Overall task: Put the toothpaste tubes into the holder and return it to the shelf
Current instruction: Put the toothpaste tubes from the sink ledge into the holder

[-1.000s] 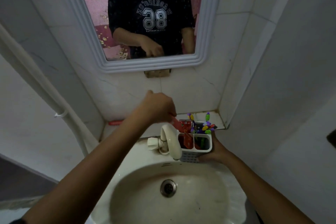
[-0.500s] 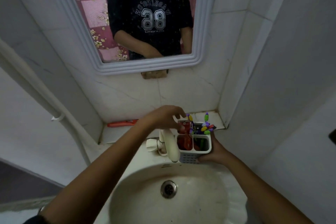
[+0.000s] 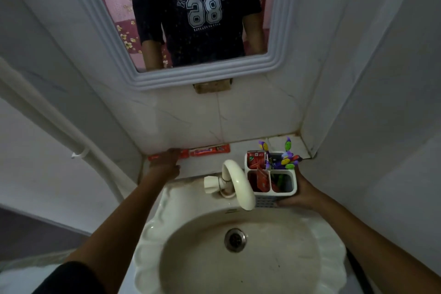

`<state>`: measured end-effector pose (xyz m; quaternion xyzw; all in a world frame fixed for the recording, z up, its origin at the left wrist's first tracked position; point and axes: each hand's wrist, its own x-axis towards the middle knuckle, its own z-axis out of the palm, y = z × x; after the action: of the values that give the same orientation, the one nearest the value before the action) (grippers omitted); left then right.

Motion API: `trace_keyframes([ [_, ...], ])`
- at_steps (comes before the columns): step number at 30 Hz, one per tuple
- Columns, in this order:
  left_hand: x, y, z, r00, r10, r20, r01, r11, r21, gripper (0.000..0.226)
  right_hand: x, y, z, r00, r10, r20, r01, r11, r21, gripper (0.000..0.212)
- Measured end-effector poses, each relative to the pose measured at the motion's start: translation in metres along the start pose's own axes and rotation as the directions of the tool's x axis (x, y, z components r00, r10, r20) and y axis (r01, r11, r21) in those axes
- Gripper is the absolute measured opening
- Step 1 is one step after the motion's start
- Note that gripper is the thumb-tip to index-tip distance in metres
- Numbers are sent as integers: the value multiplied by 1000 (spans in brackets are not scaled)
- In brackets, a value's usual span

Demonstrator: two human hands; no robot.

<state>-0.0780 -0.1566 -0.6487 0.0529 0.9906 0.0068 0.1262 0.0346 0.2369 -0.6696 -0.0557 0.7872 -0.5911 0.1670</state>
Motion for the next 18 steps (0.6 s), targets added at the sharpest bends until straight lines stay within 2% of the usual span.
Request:
trace_keyframes([
  [2, 8, 0, 4, 999, 8, 41, -9, 999, 38, 74, 3, 5, -1, 1000, 15, -21, -15, 1000, 3, 113],
  [4, 16, -1, 7, 997, 7, 76, -10, 999, 43, 73, 5, 9, -2, 998, 12, -59, -15, 999, -41, 118],
  [7, 21, 2, 6, 999, 26, 30, -30, 989, 142, 50, 6, 15, -3, 997, 11, -73, -16, 997, -79, 115],
  [9, 22, 1, 7, 998, 63, 23, -67, 971, 231, 44, 6, 18, -1, 996, 13, -85, -20, 996, -84, 113],
  [13, 22, -5, 0, 992, 106, 69, -125, 919, 374, 51, 6, 18, 0, 994, 11, -105, -20, 996, -83, 113],
  [15, 20, -3, -14, 989, 74, 127, -114, 932, 344, 64, 4, 16, 0, 995, 13, -97, -20, 997, -76, 113],
  [16, 17, -1, -23, 991, 60, 121, -93, 953, 288, 63, 4, 14, 0, 995, 15, -96, -22, 997, -74, 114],
  [18, 8, 4, -45, 997, 76, -6, -75, 996, 55, 42, 3, 11, 2, 995, 18, -94, -25, 997, -71, 116],
])
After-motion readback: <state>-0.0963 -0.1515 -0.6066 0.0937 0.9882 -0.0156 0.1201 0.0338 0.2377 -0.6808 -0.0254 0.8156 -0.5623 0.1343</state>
